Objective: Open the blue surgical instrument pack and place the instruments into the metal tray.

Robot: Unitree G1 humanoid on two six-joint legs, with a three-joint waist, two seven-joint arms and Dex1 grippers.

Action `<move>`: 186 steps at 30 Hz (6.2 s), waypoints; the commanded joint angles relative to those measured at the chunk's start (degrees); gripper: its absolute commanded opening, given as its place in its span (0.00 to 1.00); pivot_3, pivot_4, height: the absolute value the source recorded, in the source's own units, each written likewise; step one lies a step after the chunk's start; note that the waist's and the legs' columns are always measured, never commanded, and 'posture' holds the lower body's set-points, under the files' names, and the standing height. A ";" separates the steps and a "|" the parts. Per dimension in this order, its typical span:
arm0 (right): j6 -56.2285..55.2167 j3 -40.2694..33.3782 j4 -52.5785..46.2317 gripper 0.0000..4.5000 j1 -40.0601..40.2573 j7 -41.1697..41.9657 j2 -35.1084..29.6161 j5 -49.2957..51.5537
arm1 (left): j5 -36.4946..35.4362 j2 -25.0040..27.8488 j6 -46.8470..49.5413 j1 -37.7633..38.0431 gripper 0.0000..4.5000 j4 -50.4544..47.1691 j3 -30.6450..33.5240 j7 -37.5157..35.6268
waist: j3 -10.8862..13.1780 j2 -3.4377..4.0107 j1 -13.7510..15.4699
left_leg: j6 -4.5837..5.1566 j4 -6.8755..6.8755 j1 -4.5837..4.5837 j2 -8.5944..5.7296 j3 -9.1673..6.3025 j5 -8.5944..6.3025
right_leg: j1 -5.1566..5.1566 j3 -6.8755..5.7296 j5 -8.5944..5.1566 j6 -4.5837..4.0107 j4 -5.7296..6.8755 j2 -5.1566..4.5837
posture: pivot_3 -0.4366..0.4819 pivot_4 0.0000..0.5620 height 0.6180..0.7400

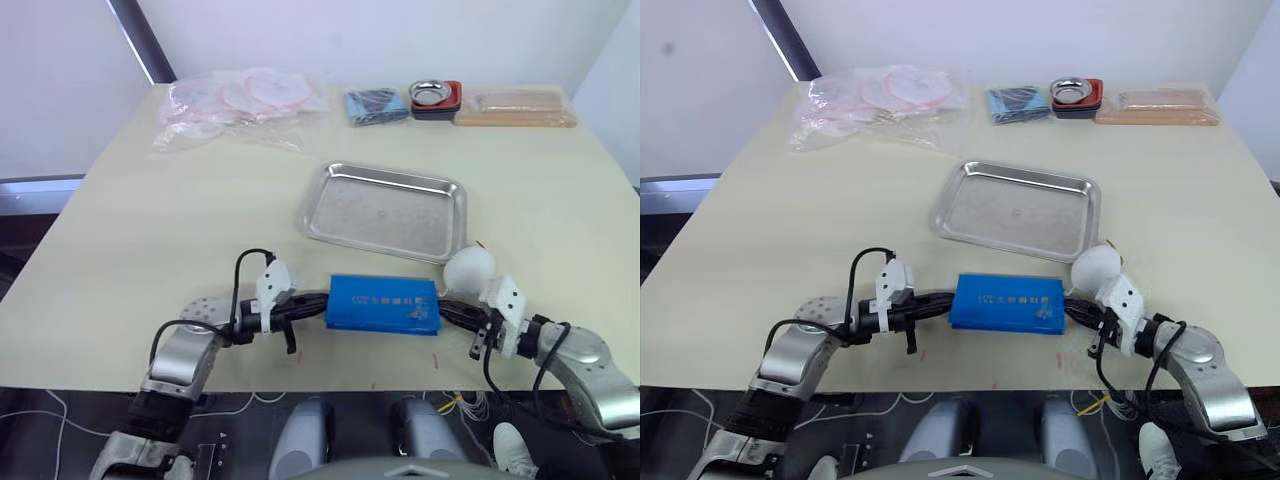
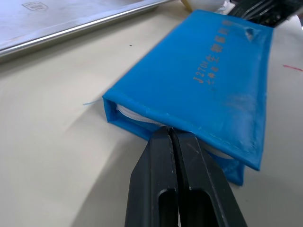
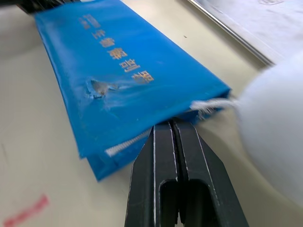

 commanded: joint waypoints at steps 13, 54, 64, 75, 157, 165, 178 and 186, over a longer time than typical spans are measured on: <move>-9.56 -7.22 -3.80 0.09 5.39 10.03 -5.12 5.33 | -11.47 8.78 4.33 2.74 0.00 -11.41 11.18 -4.83 | 0.16 -0.23 -0.12 | 0.00 0.01 0.03 0.07 -0.03 0.00 | 0.01 -0.03 -0.01 -0.02 0.01 0.00 | 0.48 0.27 1.00; -51.80 10.46 22.82 0.01 -11.66 7.61 -0.52 -12.22 | -16.37 16.67 -1.58 -3.80 1.00 -11.20 10.60 -24.50 | 0.43 -0.45 -0.17 | 0.00 0.04 0.04 0.07 0.09 0.01 | -0.06 0.04 0.00 -0.04 0.08 0.02 | 0.48 0.27 1.00; -26.38 11.17 5.12 0.01 -10.00 15.62 -7.91 3.76 | -15.59 15.42 -3.57 -3.70 1.00 -9.91 11.26 -22.80 | 0.44 -0.45 -0.07 | 0.00 0.02 -0.01 0.07 0.02 0.00 | -0.07 -0.03 -0.01 -0.05 0.07 -0.01 | 0.48 0.27 1.00; 4.94 8.88 0.82 0.01 -19.14 16.36 -9.76 16.49 | -15.16 15.05 -4.42 -4.14 1.00 -9.25 10.65 -22.15 | 0.46 -0.48 -0.04 | 0.00 0.03 -0.11 0.05 -0.08 0.00 | -0.10 -0.15 0.00 -0.05 0.04 -0.04 | 0.48 0.27 1.00; 15.64 -10.04 12.23 0.01 -13.70 15.58 -11.87 13.30 | -3.51 -5.34 -15.36 -16.84 0.00 20.20 -0.27 -23.09 | 0.46 -0.37 0.20 | 0.00 0.66 -0.76 -0.04 -0.95 0.01 | -0.10 -1.00 0.05 -0.08 0.10 -0.08 | 0.48 0.27 1.00; 19.41 -16.21 9.65 0.01 -12.87 15.71 -12.60 19.58 | -3.08 -5.59 -15.82 -16.82 0.00 20.43 -0.35 -22.97 | 0.45 -0.34 0.30 | 0.00 0.72 -0.75 -0.06 -0.96 0.01 | -0.06 -1.00 0.05 -0.07 0.10 -0.10 | 0.48 0.27 1.00; 38.35 -29.15 -0.09 0.01 -22.02 8.08 -11.22 51.40 | -2.55 -6.06 -15.23 -17.98 0.00 20.02 -0.98 -22.95 | 0.47 -0.24 0.36 | 0.00 0.72 -0.76 -0.06 -1.03 0.01 | -0.01 -1.05 0.06 -0.07 0.08 -0.12 | 0.48 0.27 1.00; 33.95 -15.48 -5.41 0.01 -30.00 3.32 -5.23 43.45 | -1.98 -6.89 -15.33 -19.65 0.00 21.02 -2.20 -23.42 | 0.47 -0.24 0.39 | 0.00 0.73 -0.83 -0.08 -1.08 0.01 | -0.03 -1.09 0.05 -0.06 0.06 -0.12 | 0.48 0.27 1.00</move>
